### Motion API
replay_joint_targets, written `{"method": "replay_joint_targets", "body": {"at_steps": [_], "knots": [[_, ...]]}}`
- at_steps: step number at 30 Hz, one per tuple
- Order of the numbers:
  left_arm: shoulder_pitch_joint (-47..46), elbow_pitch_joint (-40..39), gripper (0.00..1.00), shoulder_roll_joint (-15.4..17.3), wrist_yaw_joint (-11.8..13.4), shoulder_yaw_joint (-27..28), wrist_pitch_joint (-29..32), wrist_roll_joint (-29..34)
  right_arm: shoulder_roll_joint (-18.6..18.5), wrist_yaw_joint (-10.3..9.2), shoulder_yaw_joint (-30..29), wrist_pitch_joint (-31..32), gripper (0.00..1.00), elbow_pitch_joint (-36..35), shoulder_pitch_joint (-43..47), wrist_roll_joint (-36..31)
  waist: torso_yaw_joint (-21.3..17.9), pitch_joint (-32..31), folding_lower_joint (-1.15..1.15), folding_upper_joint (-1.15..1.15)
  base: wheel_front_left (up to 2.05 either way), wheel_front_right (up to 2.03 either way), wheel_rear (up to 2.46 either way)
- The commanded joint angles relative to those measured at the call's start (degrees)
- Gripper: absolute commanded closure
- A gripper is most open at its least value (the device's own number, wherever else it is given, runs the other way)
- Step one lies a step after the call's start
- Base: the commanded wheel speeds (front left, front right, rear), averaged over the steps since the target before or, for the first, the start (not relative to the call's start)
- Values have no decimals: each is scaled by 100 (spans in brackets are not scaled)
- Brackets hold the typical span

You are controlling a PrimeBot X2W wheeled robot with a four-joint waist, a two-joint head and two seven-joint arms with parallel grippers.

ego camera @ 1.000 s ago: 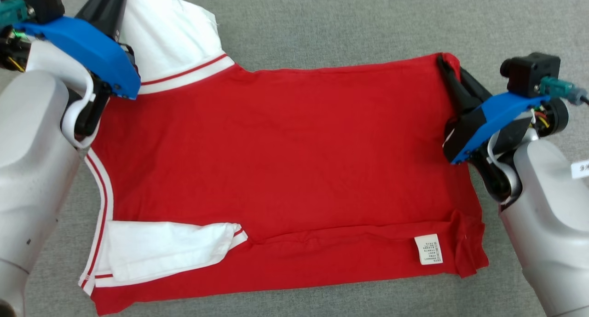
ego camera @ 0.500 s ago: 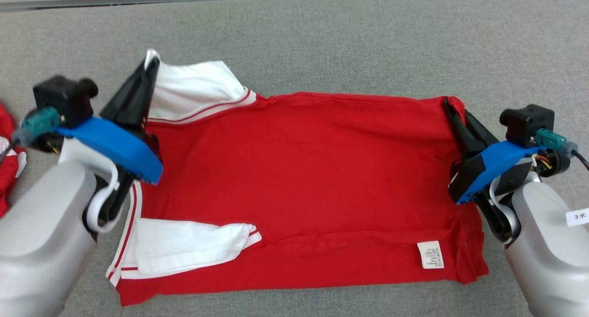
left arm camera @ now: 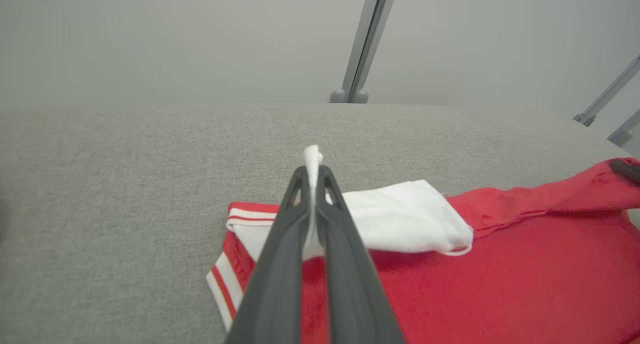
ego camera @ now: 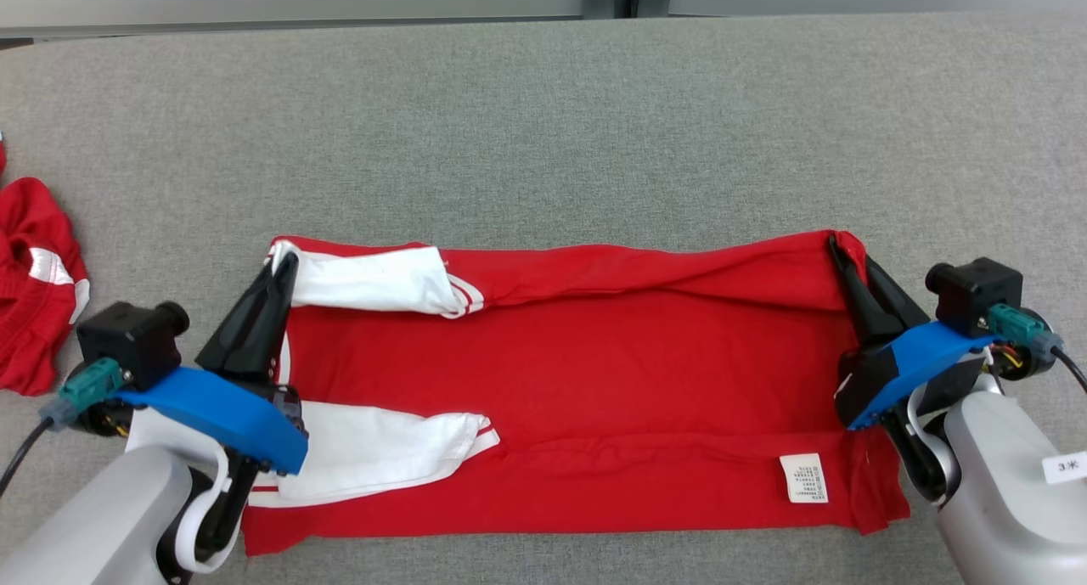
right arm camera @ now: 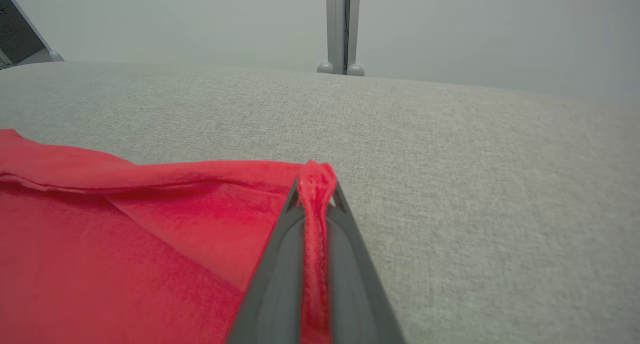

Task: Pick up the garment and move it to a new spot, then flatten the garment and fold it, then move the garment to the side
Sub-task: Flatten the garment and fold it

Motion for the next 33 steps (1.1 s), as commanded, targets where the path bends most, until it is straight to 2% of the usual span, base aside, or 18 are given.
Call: {"method": "replay_joint_targets", "body": {"at_steps": [1, 7, 8, 9, 10, 11, 12, 17, 20, 22, 23, 26, 33], "knots": [[130, -68, 100, 40, 63, 13, -45, -28, -28, 1, -11, -71, 100, -18, 131, -24, 12, -23, 0, 0, 0, 0, 0], [467, -82, 100, 75, 175, -9, -64, -91, 25, 1, -49, -274, 100, -70, 423, 18, 29, -141, 0, 0, 0, 0, 0], [517, -72, 100, 87, 177, -12, -73, -99, 40, 1, -63, -309, 87, -92, 470, 40, 22, -162, 0, 0, 0, 0, 0], [568, -54, 100, 61, 203, 2, -85, -133, 62, 0, -96, -346, 22, -102, 528, 69, 18, -193, 0, 0, 0, 0, 0], [616, -50, 84, 43, 231, 22, -100, -138, 75, 1, -126, -384, 0, -125, 580, 69, 13, -221, 0, 0, 0, 0, 0], [657, -44, 30, 32, 251, 46, -113, -119, 95, 1, -145, -403, 0, -141, 639, 80, 6, -250, 0, 0, 0, 0, 0], [705, -46, 0, 6, 283, 100, -126, -127, 107, 1, -161, -431, 0, -168, 700, 96, 4, -275, 0, 0, 0, 0, 0], [978, -52, 0, -145, 352, 384, -191, -33, 143, 1, -324, -501, 0, -413, 984, 129, -14, -415, 0, 0, 0, 0, 0], [1145, -140, 0, -308, 382, 769, -200, 180, 144, 1, -449, -517, 0, -622, 1147, 115, -29, -497, 0, 0, 0, 0, 0], [1348, -260, 0, -497, 435, 1096, -196, 426, 160, 1, -575, -520, 0, -770, 1204, 108, -34, -543, 0, 0, 0, 0, 0], [1505, -392, 0, -663, 456, 1462, -197, 774, 206, 1, -697, -522, 0, -818, 1304, 125, -30, -578, 0, 0, 0, 0, 0], [1739, -577, 0, -992, 425, 1969, -198, 1349, 240, 1, -859, -516, 0, -720, 1299, 75, -12, -612, 0, 0, 0, 0, 0], [2254, -869, 0, -1831, 161, 3047, -199, 2508, 495, 1, -1145, -139, 0, -230, 1152, 67, 78, -663, 0, 0, 0, 0, 0]]}}
